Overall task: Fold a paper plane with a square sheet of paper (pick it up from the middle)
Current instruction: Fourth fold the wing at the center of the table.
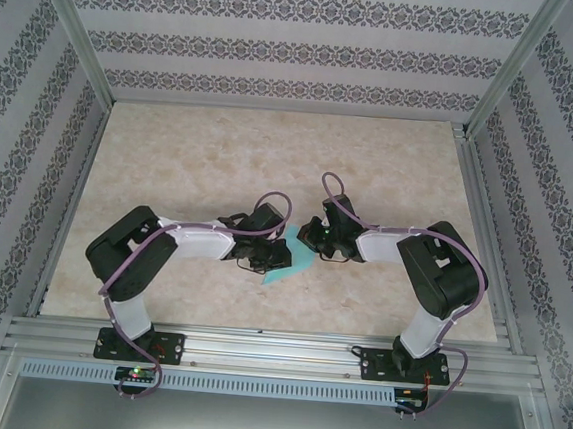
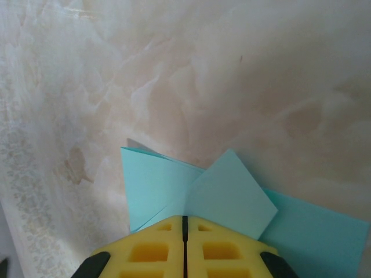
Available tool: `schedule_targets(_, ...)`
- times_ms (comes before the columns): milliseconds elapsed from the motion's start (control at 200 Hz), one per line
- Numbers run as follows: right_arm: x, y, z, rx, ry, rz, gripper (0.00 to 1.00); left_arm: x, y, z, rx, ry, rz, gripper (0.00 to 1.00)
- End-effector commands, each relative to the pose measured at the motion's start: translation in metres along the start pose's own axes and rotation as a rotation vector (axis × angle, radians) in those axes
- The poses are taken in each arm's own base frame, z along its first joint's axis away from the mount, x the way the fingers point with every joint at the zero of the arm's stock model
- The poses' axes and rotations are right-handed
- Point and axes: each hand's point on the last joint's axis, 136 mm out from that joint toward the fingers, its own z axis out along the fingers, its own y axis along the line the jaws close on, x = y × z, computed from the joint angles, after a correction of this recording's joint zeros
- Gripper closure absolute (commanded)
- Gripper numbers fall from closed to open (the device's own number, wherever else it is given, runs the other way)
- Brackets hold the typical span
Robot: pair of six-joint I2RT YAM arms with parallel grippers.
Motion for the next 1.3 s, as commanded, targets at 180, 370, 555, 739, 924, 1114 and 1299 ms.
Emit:
schedule_targets(180, 0.023, -0.077, 0.007, 0.265, 0.034, 0.081, 0.93, 0.034, 0.051, 0.001, -0.094, 0.075, -0.110, 0.83)
schedule_targets(370, 0.024, -0.080, 0.008, 0.278, 0.040, 0.080, 0.93, 0.067, 0.078, -0.013, -0.146, 0.157, -0.099, 0.84)
schedule_targets(555, 0.022, -0.079, 0.008, 0.278, 0.039, 0.080, 0.93, 0.094, 0.092, -0.027, -0.167, 0.242, -0.075, 0.84)
schedule_targets(739, 0.021, -0.077, 0.007, 0.280, 0.037, 0.076, 0.93, 0.105, 0.111, -0.044, -0.223, 0.232, -0.081, 0.84)
schedule_targets(924, 0.022, -0.074, 0.007, 0.270, 0.037, 0.072, 0.93, 0.084, 0.085, -0.060, -0.152, 0.119, -0.040, 0.84)
schedule_targets(1114, 0.022, -0.072, 0.007, 0.266, 0.034, 0.071, 0.93, 0.040, 0.030, -0.077, -0.015, -0.048, 0.044, 0.81)
schedule_targets(1299, 0.020, -0.068, 0.005, 0.256, 0.028, 0.066, 0.92, 0.013, -0.007, -0.058, 0.055, -0.060, 0.068, 0.81)
